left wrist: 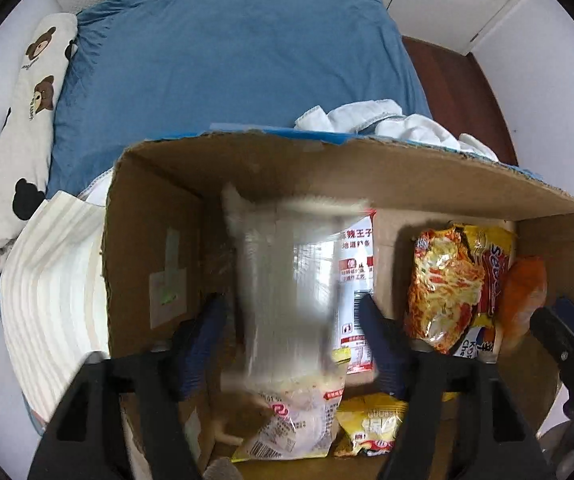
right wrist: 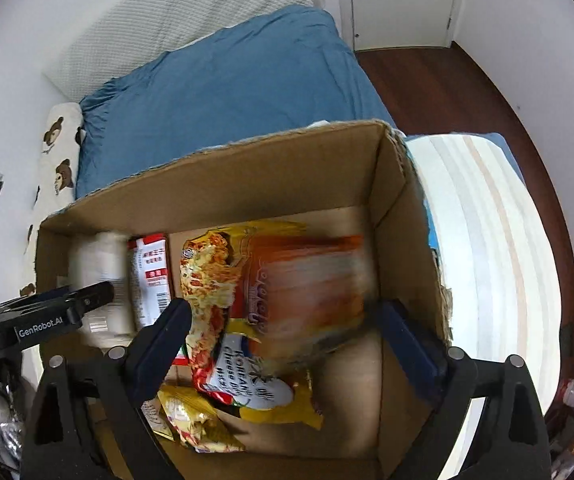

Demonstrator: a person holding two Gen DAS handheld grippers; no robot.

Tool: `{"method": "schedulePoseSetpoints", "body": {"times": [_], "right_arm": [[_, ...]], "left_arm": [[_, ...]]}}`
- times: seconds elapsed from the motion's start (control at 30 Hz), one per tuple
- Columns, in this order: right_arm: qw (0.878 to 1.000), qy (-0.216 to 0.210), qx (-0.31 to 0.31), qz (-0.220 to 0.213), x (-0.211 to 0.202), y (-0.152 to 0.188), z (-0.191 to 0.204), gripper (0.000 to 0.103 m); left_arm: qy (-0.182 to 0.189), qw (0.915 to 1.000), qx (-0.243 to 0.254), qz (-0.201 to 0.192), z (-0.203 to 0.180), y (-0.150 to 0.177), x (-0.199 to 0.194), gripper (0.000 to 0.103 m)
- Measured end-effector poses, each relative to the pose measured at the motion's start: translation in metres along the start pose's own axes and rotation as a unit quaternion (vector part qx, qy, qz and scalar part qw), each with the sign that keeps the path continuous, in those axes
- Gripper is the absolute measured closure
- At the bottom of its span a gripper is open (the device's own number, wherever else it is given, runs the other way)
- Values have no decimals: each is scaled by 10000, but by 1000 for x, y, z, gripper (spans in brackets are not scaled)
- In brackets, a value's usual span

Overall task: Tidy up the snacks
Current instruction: 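Lower both packs into the box and open both tools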

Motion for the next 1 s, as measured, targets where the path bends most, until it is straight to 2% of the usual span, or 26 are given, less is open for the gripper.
{"method": "schedulePoseSetpoints", "body": {"times": [0.07, 0.23, 0.5, 0.8, 1.0], "right_arm": [[10000, 10, -55, 62, 3, 2, 2, 5], [9998, 71, -139, 102, 7, 8, 5, 5], [9996, 123, -239, 56, -3, 24, 9, 5], [9992, 180, -334, -104, -20, 57, 3, 5], [9978, 218, -366, -505, -48, 86, -5, 5]], "left_arm": [[-24, 10000, -6, -36, 2, 1, 0, 9], [154, 9998, 13, -94, -6, 4, -7, 9], [201, 9995, 46, -256, -14, 24, -23, 9], [59, 9961, 211, -851, -25, 66, -58, 9], [-39, 9903, 333, -1351, -37, 98, -87, 9]]}}
Point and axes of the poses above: each gripper's, at about its wrist camera, not at the fingertips, and x roughly the way its jaws point, z to its left, y to its underside, the point moved 7 cm from there along x, roughly the way its jaws point, and after that the axes turned 12 degrees about y, right-handed, at the moved point
